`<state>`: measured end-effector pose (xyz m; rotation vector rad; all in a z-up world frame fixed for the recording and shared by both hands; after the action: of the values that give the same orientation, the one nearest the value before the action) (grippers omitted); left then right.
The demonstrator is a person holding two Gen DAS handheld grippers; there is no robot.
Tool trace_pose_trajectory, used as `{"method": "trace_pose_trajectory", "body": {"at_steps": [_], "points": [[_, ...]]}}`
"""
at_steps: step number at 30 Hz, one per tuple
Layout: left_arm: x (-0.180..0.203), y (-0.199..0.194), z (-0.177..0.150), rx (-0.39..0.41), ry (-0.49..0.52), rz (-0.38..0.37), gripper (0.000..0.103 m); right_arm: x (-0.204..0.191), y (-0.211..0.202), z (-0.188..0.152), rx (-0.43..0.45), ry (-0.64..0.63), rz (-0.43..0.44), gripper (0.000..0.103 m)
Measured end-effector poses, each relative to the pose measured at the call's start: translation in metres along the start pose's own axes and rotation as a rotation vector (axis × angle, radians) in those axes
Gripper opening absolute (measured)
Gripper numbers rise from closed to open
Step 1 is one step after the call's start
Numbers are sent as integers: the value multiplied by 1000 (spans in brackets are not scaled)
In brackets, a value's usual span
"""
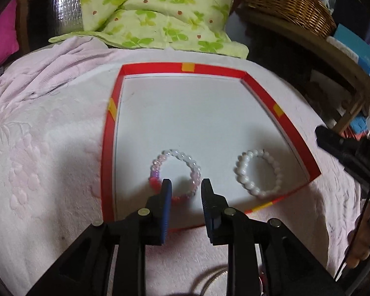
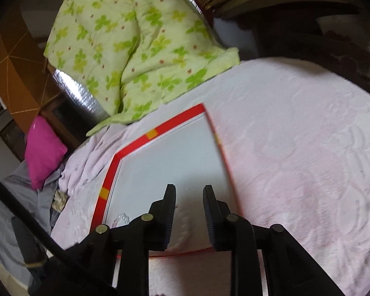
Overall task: Organize jewelry
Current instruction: 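Carry both bracelets into the red tray and open both tools, then withdraw both tools from the tray toward the remaining jewelry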
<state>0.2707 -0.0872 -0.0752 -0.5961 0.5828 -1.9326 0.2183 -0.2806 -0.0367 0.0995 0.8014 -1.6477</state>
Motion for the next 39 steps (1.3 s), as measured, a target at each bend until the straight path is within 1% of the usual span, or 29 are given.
{"method": "trace_pose_trajectory", "body": {"at_steps": [3,6,9,12,13,15,16,21,26,30,31,33,35,36,37,38,39], "points": [[5,-4,-5,-4,22,-1,25,5,-5,3,5,2,-19,25],[4,-5,-7,-21,5,-14,25,10,0,-2,-26,-11,-58,25],[3,-8,-8,-29,2,-29,25,14,6,-8,-52,-45,-119,25],[2,-12,-9,-40,-9,-36,25,16,6,-9,-49,-61,-139,24],[1,-13,-10,-47,-17,-42,25,16,5,-9,-52,-68,-149,23],[2,-15,-10,-56,-18,-50,25,16,5,-10,-57,-83,-174,14],[3,-16,-11,-60,-15,-53,25,17,5,-10,-64,-88,-182,14],[7,-23,-17,-85,-7,-66,23,22,1,-10,-96,-33,-161,12],[2,-31,-22,-90,16,-52,23,22,-14,-20,-135,3,-149,12],[-3,-36,-26,-93,1,-70,23,18,-17,-24,-138,-1,-143,11],[-3,-37,-27,-89,6,-68,25,19,-17,-23,-135,-4,-140,11],[-2,-40,-28,-79,16,-65,27,18,-17,-22,-130,-13,-137,14],[-9,-44,-24,-67,18,-38,42,17,-21,-19,-120,-33,-160,16],[-14,-48,-24,-54,14,-15,56,15,-23,-17,-114,-39,-161,23],[-20,-55,-23,-31,6,9,59,14,-30,-15,-94,-45,-155,26],[-26,-63,-22,-7,-8,8,59,12,-36,-13,-81,-47,-149,34],[-30,-70,-21,8,-20,3,59,12,-40,-12,-75,-48,-143,45]]}}
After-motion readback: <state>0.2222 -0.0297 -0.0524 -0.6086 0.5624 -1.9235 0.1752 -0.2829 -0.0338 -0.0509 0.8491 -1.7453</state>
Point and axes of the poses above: each gripper's, at about its wrist camera, not at the fingertips, and y roughly the way its jaws point, x to its right, z to its top, the point moved 4 cm from there along y, roughly the way its jaws point, and after that the axes turned 12 degrees about x, right-handed, at the moved point
